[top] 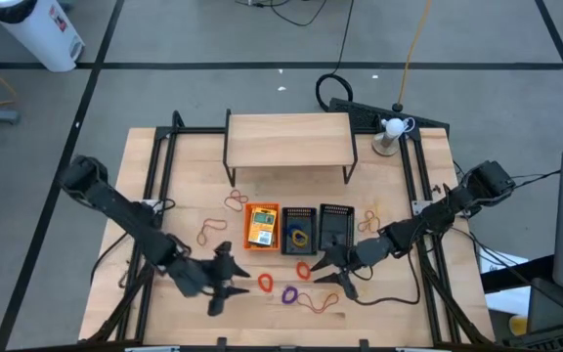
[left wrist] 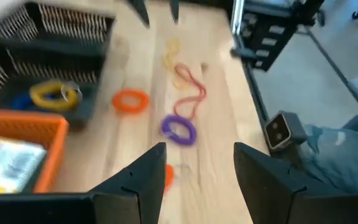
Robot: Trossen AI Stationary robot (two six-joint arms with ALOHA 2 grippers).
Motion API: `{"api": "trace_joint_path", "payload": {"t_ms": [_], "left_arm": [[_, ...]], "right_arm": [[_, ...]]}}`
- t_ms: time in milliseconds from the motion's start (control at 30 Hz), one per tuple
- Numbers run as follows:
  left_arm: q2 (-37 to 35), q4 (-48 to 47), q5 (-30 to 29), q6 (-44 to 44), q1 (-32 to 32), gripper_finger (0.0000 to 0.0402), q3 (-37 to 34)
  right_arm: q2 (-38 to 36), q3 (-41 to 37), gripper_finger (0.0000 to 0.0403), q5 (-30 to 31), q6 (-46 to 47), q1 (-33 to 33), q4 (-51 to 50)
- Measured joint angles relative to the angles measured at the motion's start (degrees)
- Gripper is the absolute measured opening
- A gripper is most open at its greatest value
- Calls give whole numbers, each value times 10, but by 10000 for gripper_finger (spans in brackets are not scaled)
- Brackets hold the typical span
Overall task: Pick & Place Office Desk Supplies
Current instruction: Put the orange spring keychain into the left black bin
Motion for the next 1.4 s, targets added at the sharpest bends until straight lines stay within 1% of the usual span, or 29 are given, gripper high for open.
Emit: {"api": "trace_joint_path", "payload": {"t_ms": [167, 267, 400, 500, 600, 833, 933, 1133, 1400], "left_arm": [[67, -28, 19, -107, 15, 188, 35], [103, -27, 49, -166, 29, 188, 42], [146, -27, 106, -236, 50, 189, 44], [169, -27, 137, -259, 64, 188, 44], [178, -24, 145, -259, 75, 188, 44], [179, -19, 132, -197, 91, 188, 44], [179, -23, 129, -157, 95, 188, 44], [179, -27, 107, -45, 95, 188, 44], [179, -26, 96, 94, 93, 188, 44]], "right_arm": [[0, 0, 139, 0, 56, 4, -4], [0, 0, 139, 0, 95, 16, -13], [0, 0, 139, 6, 109, 30, -17], [0, 0, 139, 28, 103, 36, -17], [0, 0, 139, 29, 88, 35, -17], [0, 0, 139, 29, 67, 24, -18], [0, 0, 139, 29, 64, 23, -18], [0, 0, 139, 30, 51, 23, -17], [0, 0, 139, 30, 38, 24, -17]]}}
